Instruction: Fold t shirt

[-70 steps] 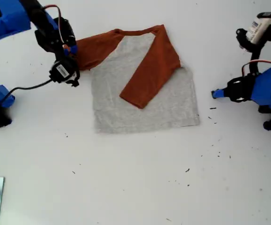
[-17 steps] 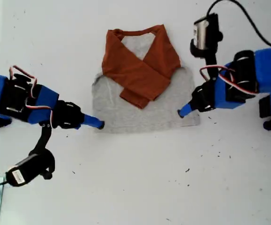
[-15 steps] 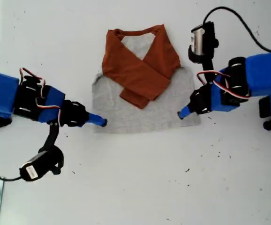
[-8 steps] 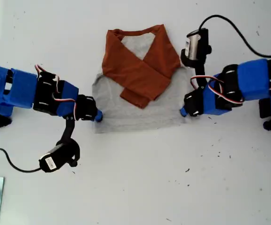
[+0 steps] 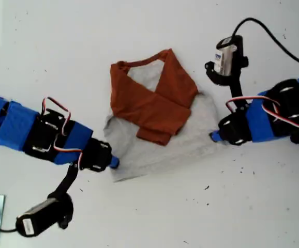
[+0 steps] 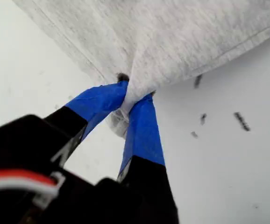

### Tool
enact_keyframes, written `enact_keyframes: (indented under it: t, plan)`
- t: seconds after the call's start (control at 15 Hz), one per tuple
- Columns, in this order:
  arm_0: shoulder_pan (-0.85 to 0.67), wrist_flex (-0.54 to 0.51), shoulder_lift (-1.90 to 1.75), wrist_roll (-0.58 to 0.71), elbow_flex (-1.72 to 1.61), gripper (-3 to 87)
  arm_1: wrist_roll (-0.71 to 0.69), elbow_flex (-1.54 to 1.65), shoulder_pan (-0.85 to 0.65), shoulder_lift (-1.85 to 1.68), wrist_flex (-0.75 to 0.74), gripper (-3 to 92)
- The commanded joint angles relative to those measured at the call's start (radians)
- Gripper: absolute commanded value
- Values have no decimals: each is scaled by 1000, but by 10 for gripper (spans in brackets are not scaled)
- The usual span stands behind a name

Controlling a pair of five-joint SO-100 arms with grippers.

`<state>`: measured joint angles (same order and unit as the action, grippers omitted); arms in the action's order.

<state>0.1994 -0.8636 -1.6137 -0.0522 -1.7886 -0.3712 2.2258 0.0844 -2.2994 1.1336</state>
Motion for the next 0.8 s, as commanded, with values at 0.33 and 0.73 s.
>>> enact_keyframes:
  t: [0.33, 0.73]
  plan:
    - [-305, -238, -259, 115, 95, -3, -304, -293, -347, 49, -49, 30]
    - [-914, -184, -655, 117, -387, 377, -327, -354, -865, 224, -261, 345]
